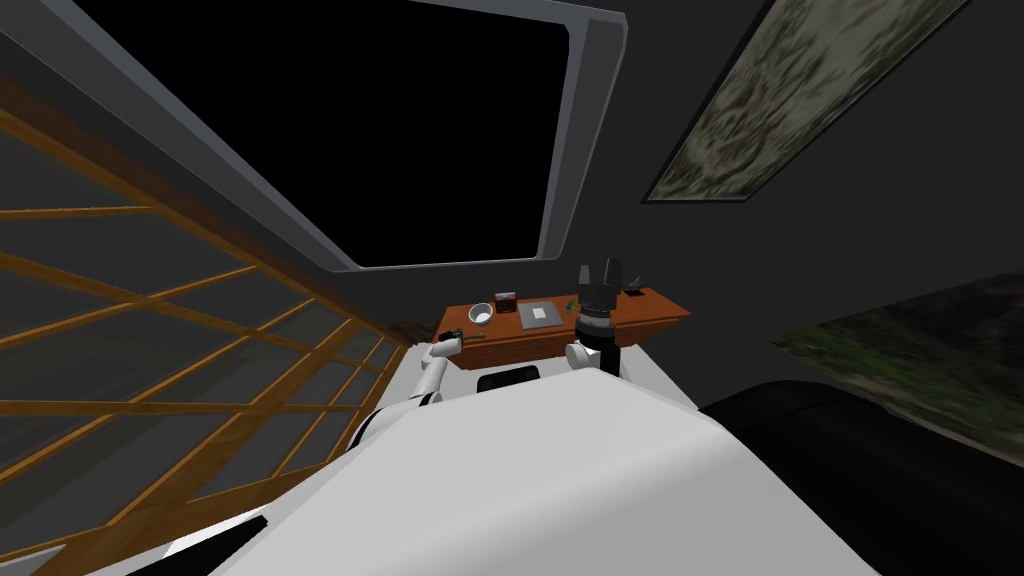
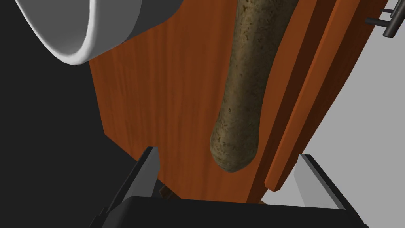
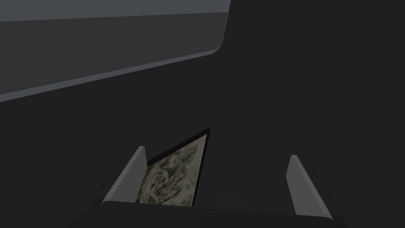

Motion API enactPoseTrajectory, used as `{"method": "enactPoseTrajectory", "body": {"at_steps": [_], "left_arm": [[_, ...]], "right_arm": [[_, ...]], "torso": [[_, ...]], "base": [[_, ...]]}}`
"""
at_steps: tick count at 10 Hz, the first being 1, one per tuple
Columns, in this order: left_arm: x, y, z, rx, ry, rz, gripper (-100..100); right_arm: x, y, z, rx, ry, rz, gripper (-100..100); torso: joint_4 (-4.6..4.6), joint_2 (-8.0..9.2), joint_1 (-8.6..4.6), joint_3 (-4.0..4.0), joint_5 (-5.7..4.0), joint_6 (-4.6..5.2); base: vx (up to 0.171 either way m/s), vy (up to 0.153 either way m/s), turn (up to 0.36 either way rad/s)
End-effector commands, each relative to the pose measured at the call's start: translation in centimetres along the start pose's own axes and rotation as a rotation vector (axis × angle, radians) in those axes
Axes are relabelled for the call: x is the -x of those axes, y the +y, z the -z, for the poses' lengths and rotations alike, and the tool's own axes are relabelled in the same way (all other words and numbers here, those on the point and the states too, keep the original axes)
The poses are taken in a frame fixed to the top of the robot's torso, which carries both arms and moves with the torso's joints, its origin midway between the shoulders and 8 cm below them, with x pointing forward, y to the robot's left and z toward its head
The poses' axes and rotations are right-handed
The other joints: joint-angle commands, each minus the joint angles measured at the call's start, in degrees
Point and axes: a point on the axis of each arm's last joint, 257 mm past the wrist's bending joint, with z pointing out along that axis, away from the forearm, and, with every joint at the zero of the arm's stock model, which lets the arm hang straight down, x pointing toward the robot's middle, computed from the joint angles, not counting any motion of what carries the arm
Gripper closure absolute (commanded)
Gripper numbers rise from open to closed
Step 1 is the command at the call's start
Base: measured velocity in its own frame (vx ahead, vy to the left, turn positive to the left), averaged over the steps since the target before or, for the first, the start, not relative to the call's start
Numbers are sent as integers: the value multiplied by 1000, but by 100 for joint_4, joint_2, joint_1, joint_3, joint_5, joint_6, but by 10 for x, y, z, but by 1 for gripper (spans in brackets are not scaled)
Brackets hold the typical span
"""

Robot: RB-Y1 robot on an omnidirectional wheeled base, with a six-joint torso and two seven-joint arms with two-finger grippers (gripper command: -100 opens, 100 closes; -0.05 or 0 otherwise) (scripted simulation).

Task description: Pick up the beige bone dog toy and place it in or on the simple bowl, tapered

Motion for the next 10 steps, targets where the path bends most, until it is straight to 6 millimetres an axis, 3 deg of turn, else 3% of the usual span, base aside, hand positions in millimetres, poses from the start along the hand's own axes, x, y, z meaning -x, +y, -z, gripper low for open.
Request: {"method": "enactPoseTrajectory", "body": {"at_steps": [1,3,4,5,6,10], "left_arm": [[-4,10,-2,27,4,-5,-100],[-18,43,-4,102,21,-14,-100],[-11,30,-5,77,15,-10,-100],[-11,32,-5,82,16,-11,0],[-14,39,-7,80,14,-8,-100],[-24,58,-10,78,12,-3,-100]], "right_arm": [[0,0,0,0,0,0,0],[0,0,0,0,0,0,0],[0,0,0,0,0,0,0],[0,0,0,0,0,0,0],[0,0,0,0,0,0,0],[0,0,0,0,0,0,0]], "torso": [[0,0,0,0,0,0],[-1,0,1,-1,0,0],[-3,-11,-3,-7,0,0],[-1,4,4,0,0,-1],[3,19,11,10,2,-1],[1,11,28,5,6,-1]], "base": [[79,-38,-5],[98,-39,-22],[57,-23,-4],[9,-4,2],[40,22,-20],[51,37,-18]]}}
